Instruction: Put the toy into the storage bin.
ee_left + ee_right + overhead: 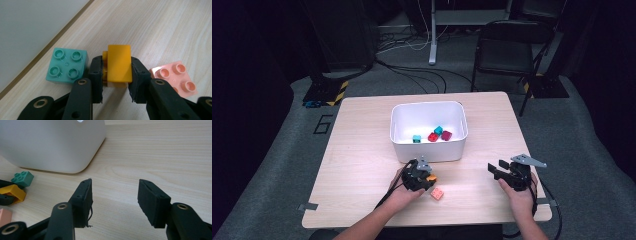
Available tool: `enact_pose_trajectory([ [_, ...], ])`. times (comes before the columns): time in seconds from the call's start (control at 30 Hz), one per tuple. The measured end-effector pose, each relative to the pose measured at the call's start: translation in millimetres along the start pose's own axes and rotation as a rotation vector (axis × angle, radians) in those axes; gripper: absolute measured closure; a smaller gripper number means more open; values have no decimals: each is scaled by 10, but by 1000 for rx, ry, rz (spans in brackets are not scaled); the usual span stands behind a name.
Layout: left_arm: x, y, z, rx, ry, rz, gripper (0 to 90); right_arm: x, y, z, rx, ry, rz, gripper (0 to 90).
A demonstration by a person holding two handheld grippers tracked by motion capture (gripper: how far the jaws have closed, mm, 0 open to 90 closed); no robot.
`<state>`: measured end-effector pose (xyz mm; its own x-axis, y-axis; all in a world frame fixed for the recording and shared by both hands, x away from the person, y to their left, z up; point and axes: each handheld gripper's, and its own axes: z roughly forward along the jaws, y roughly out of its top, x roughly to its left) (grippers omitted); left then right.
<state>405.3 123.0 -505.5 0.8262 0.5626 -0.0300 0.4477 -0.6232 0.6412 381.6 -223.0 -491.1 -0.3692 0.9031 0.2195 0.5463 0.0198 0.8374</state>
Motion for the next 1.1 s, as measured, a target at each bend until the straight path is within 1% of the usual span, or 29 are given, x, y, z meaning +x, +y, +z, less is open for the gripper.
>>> enact_pose_trajectory([
  [0.13,4,16,-52,-12,-2,3,674,-2,0,-3,-1,-2,0,450],
  [0.2,5,39,-104,-15,-3,6,674,-5,0,-4,-1,-2,3,450],
  [0.23,5,61,-150,-25,-4,5,674,-7,-1,-2,-2,-1,5,450],
  [0.3,6,92,-205,-30,-9,-1,674,-7,-1,-2,-3,-1,5,450],
  [0.33,6,92,-205,-30,-9,-1,674,-7,-1,-2,-3,0,6,450],
  [0.37,15,127,-267,-34,-14,-6,674,-7,-1,-2,-3,0,6,450],
  [0.43,26,161,-326,-44,-20,-15,674,-8,-2,0,-2,-1,5,450],
  [0.47,26,161,-326,-44,-20,-15,674,-8,-3,1,-2,0,7,450],
  [0.53,36,199,-392,-50,-22,-19,674,-9,-3,3,-1,0,7,450],
  [0.57,41,230,-444,-52,-30,-32,674,-8,-4,4,0,3,10,450],
  [0.6,41,230,-444,-52,-30,-32,674,-7,-4,5,0,4,10,450],
  [0.63,48,268,-506,-55,-35,-34,674,-7,-4,5,0,4,10,450],
  [0.67,48,268,-506,-55,-35,-34,674,-7,-4,5,0,4,10,450],
  [0.7,50,312,-579,-62,-39,-29,674,-7,-4,5,-1,5,11,450],
  [0.9,79,487,-835,-100,-38,-20,674,-13,-6,6,0,7,16,450],
  [0.97,99,553,-921,-106,-41,-20,674,-12,-6,7,0,7,16,450],
  [1.0,111,587,-961,-109,-40,-20,674,-11,-6,8,1,8,16,450],
  [1.03,129,622,-1000,-113,-31,-11,673,-11,-6,8,1,7,15,450],
  [1.07,129,622,-1000,-113,-31,-11,674,-11,-6,9,1,8,15,450],
  [1.1,161,690,-1069,-118,-26,-10,674,-11,-7,11,1,8,16,450],
])
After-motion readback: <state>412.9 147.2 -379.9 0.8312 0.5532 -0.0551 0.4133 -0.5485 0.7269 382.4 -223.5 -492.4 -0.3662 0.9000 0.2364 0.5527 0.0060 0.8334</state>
